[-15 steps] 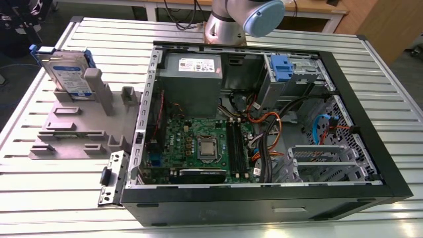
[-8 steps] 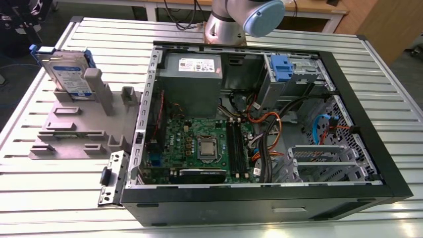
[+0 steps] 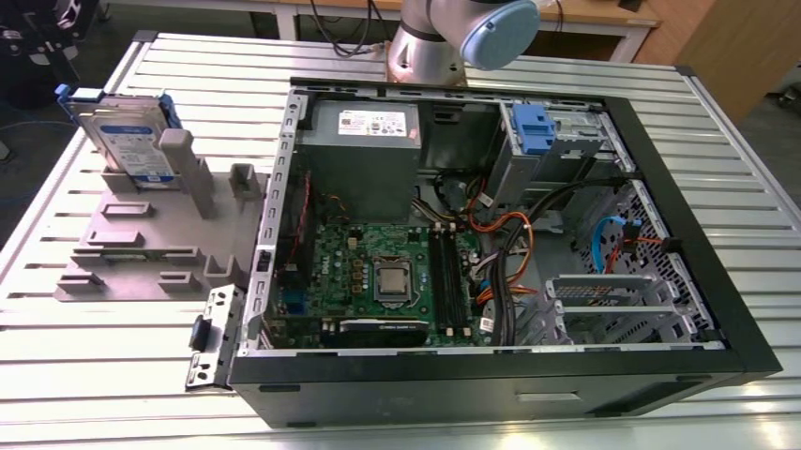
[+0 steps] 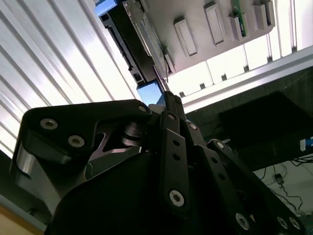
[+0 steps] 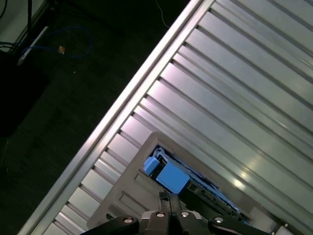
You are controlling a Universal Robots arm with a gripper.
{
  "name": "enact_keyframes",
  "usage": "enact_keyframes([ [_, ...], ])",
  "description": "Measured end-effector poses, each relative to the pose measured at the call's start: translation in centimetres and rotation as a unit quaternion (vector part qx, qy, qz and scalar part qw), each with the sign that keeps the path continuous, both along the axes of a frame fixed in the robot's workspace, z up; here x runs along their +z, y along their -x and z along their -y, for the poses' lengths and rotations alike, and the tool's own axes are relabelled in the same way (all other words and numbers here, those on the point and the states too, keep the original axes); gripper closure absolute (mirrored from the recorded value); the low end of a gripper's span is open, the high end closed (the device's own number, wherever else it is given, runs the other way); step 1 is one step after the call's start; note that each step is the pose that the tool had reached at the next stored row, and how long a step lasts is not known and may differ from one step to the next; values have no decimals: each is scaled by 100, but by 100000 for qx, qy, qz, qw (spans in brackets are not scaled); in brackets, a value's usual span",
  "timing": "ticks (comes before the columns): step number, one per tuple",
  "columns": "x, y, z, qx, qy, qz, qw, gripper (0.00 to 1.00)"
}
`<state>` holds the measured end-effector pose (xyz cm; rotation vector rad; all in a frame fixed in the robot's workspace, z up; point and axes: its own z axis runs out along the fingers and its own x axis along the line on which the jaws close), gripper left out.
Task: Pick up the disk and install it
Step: 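Pick up the disk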
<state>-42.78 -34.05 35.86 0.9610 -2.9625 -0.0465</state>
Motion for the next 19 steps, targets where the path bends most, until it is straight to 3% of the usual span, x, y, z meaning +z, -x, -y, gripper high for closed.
enact_keyframes([
  [6, -1, 0, 0, 3451, 1, -3, 99940, 89],
  [19, -1, 1, 0, 7264, 2, -2, 99736, 89],
])
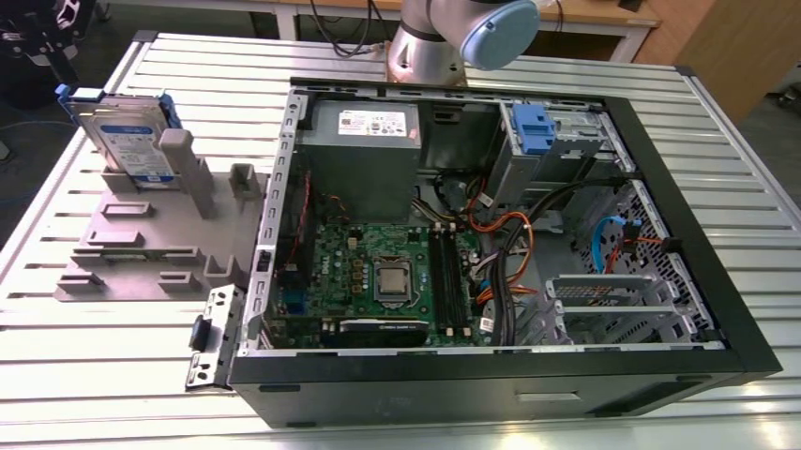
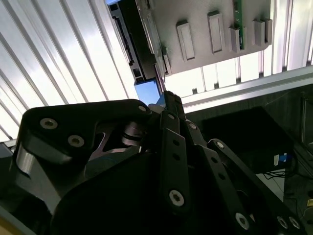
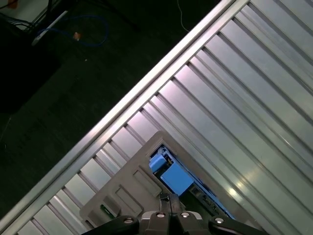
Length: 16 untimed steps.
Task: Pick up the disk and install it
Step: 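Pick up the disk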
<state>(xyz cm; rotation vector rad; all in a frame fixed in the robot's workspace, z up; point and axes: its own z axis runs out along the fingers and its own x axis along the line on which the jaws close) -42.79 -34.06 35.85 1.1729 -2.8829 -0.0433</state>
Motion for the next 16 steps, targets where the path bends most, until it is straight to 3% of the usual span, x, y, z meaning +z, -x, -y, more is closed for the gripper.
enact_keyframes([
  [16, -1, 0, 0, 1251, 1, -2, 99992, 89],
])
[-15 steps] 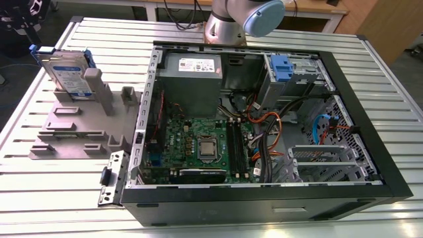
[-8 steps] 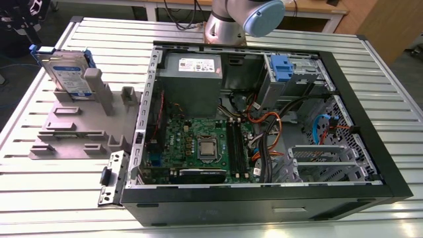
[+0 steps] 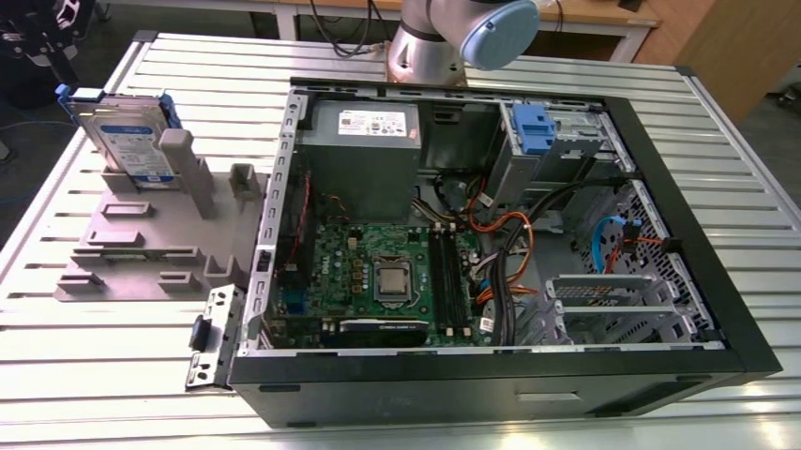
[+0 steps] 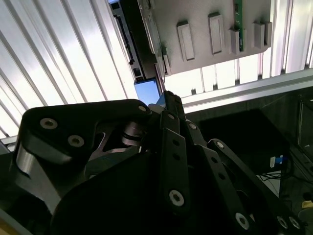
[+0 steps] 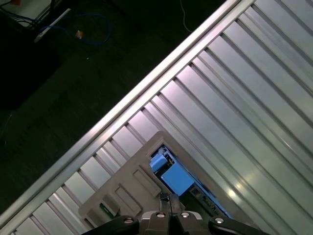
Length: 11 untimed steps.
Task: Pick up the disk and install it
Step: 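Pick up the disk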
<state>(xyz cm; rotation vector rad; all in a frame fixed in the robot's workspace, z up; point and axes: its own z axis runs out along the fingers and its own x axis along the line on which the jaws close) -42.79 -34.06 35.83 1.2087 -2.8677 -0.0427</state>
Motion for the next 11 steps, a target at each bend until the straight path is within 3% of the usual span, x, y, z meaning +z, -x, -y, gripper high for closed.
enact_keyframes([
  [11, -1, 0, 0, 1258, -1, 2, 99992, 89],
])
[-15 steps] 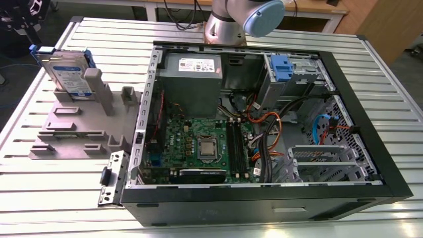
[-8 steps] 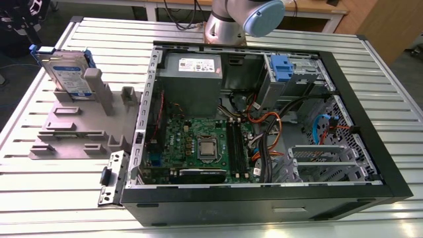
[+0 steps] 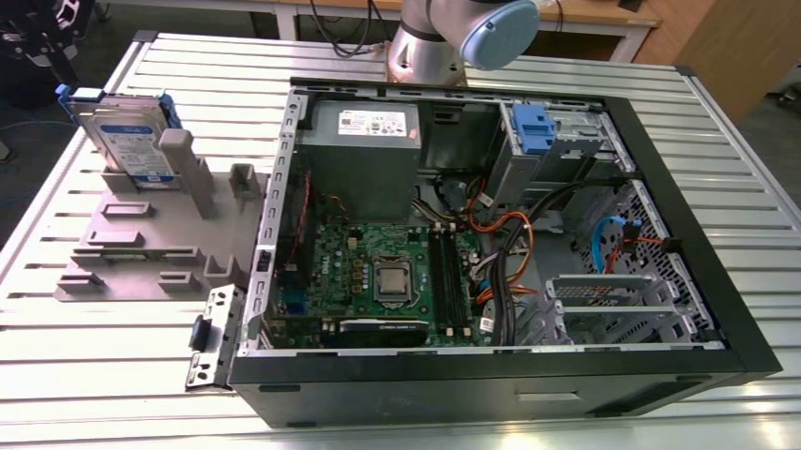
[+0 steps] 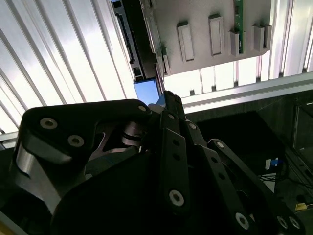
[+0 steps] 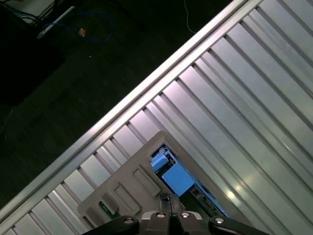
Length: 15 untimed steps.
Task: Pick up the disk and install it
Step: 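Pick up the disk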
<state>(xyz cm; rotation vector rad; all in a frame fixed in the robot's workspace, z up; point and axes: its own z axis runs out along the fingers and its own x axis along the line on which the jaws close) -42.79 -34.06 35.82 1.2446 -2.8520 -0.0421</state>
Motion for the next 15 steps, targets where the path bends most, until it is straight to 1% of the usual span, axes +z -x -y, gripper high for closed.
enact_keyframes([
  [15, 0, -1, 0, 1222, 2, -3, 99993, 89],
])
